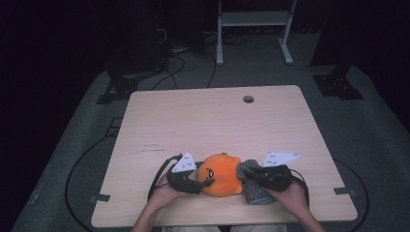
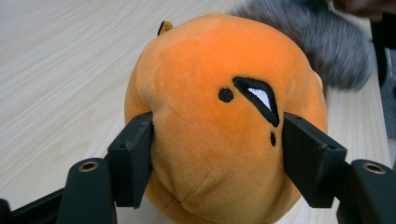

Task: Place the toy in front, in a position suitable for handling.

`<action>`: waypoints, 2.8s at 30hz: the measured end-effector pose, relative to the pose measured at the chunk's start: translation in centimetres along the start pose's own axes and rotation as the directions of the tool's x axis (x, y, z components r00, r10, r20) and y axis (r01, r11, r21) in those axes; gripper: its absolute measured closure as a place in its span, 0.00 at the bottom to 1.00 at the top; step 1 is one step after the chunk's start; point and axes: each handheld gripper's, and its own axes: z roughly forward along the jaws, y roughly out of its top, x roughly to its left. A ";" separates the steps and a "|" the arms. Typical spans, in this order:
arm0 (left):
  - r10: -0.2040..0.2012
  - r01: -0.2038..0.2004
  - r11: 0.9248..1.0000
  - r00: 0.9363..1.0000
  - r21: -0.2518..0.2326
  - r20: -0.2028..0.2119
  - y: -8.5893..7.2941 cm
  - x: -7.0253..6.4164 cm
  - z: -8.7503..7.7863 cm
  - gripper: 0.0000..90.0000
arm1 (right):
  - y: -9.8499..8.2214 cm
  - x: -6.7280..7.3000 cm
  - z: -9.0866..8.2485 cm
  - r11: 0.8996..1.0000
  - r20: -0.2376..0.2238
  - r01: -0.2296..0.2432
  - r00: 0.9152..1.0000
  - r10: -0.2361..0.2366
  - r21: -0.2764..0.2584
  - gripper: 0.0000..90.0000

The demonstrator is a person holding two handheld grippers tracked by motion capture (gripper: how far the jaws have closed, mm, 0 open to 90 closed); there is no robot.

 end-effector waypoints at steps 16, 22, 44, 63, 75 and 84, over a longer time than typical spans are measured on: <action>0.012 -0.012 1.000 1.000 -0.005 0.019 -0.1 -0.3 -0.1 0.29 | 1.2 0.5 0.1 0.997 -0.059 -0.017 0.998 0.013 -0.076 0.88; -0.150 0.150 0.989 0.987 -0.001 0.064 0.2 1.1 0.8 0.09 | 1.1 2.2 0.8 0.995 -0.042 0.082 0.996 -0.084 -0.047 0.88; -0.139 0.131 0.977 0.989 -0.166 -0.041 0.8 -0.5 1.5 0.33 | 1.0 2.0 0.5 0.990 0.004 0.120 0.993 -0.120 -0.069 0.89; -0.001 -0.007 0.993 0.998 -0.118 -0.065 0.0 -1.2 0.9 0.41 | 0.6 -0.5 -0.2 1.000 0.060 0.015 0.998 -0.013 -0.024 0.89; -0.020 0.014 0.994 0.998 -0.109 -0.061 -0.3 -0.6 0.6 0.40 | 0.2 -0.7 -0.3 0.999 0.058 -0.023 0.998 0.022 0.026 0.89; 0.007 -0.015 0.994 0.997 -0.111 -0.078 0.2 -1.1 1.0 0.40 | 2.7 1.9 -0.5 0.997 0.068 0.070 0.995 -0.067 -0.041 0.89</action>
